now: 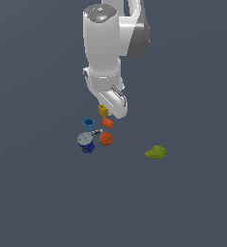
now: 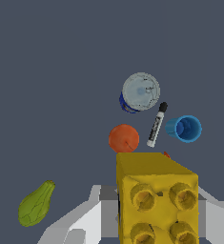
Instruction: Pick up a designated object from a clutter of objects.
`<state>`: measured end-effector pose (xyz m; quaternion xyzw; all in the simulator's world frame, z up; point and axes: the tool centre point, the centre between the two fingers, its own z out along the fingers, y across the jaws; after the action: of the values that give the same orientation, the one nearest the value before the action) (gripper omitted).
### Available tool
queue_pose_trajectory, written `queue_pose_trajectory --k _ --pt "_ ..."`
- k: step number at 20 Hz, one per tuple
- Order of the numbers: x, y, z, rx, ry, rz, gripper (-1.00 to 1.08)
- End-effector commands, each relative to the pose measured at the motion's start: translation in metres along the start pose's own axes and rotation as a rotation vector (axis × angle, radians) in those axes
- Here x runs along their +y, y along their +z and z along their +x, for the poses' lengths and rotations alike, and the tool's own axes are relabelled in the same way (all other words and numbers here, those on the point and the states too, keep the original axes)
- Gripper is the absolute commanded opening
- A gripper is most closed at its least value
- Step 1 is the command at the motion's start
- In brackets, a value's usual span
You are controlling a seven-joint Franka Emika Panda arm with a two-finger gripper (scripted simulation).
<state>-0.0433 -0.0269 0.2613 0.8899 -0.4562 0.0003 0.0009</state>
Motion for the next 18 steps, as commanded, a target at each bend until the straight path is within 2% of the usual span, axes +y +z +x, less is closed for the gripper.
queue_pose_trajectory --k 1,10,18 --pt "-0.001 -0.024 -0.018 0.002 0.000 -0.001 -1.00" --pt "-0.006 -0.100 -0.076 0.002 0.000 -0.001 -1.00" --pt "-0.012 -0.146 -0.109 0.000 -0.001 0.000 -1.00"
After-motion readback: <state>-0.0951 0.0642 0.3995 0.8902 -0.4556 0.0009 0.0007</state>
